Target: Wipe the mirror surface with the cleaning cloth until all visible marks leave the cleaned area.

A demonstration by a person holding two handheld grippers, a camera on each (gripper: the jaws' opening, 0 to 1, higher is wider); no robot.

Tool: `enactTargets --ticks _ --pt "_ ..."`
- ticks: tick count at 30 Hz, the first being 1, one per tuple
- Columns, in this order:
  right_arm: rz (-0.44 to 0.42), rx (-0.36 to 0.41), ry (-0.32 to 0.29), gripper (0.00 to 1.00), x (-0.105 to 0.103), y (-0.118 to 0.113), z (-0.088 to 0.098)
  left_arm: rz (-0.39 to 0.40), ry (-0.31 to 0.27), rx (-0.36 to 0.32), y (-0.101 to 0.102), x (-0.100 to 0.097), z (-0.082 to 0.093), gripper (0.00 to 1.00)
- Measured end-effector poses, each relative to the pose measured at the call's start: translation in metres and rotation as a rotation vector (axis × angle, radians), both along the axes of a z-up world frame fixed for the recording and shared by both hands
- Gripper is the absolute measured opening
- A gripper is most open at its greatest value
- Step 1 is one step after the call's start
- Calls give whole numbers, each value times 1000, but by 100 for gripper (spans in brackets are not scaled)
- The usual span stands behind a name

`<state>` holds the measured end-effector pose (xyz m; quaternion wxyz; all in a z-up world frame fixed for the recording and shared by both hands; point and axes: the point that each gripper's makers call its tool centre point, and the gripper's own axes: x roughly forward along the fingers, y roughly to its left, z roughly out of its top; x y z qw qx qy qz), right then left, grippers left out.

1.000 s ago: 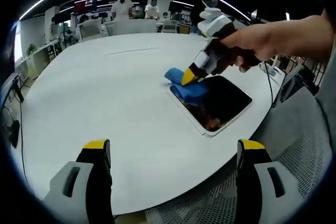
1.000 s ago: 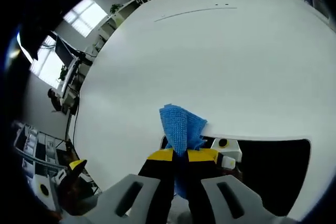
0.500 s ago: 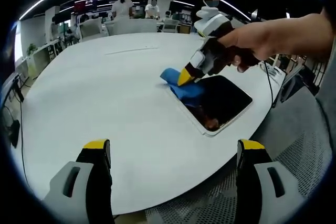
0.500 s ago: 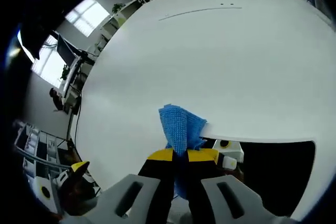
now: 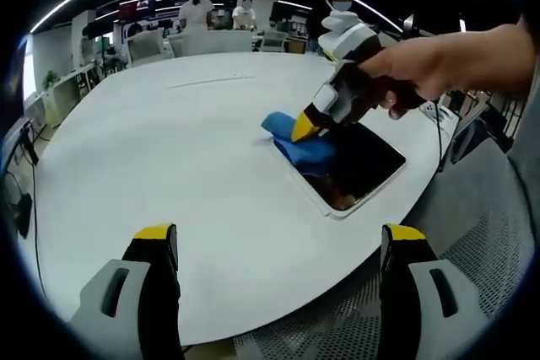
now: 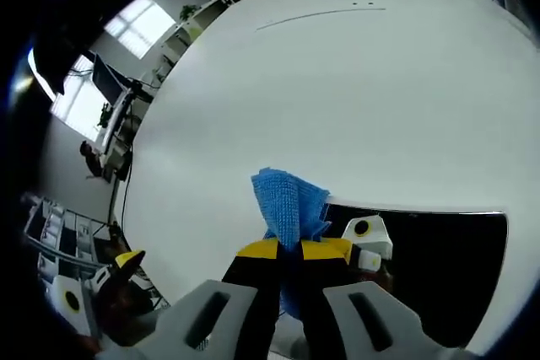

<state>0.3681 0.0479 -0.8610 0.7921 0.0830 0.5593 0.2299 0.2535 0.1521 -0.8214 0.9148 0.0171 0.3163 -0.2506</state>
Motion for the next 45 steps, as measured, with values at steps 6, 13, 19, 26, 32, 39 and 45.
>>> enactTargets --ticks 6,13,19,26,32,39,45 --pt "6 1 8 1 -7 -1 -1 -3 1 -2 -1 0 0 98" --pt "13 1 10 1 -14 -1 0 -3 -1 -1 -1 0 0 99" --pt "20 -3 11 1 -20 -1 0 -4 -4 0 -1 0 0 99" --pt "22 -4 9 1 -26 0 -2 -3 -4 -2 0 0 0 98" --pt "37 -3 1 2 -32 0 0 0 -8 -5 0 1 1 99" --pt "72 -11 -11 2 -32 1 -2 2 -6 -6 0 1 1 99" --pt "103 -21 -23 2 -32 -1 -3 2 -5 -6 1 2 -2 99"
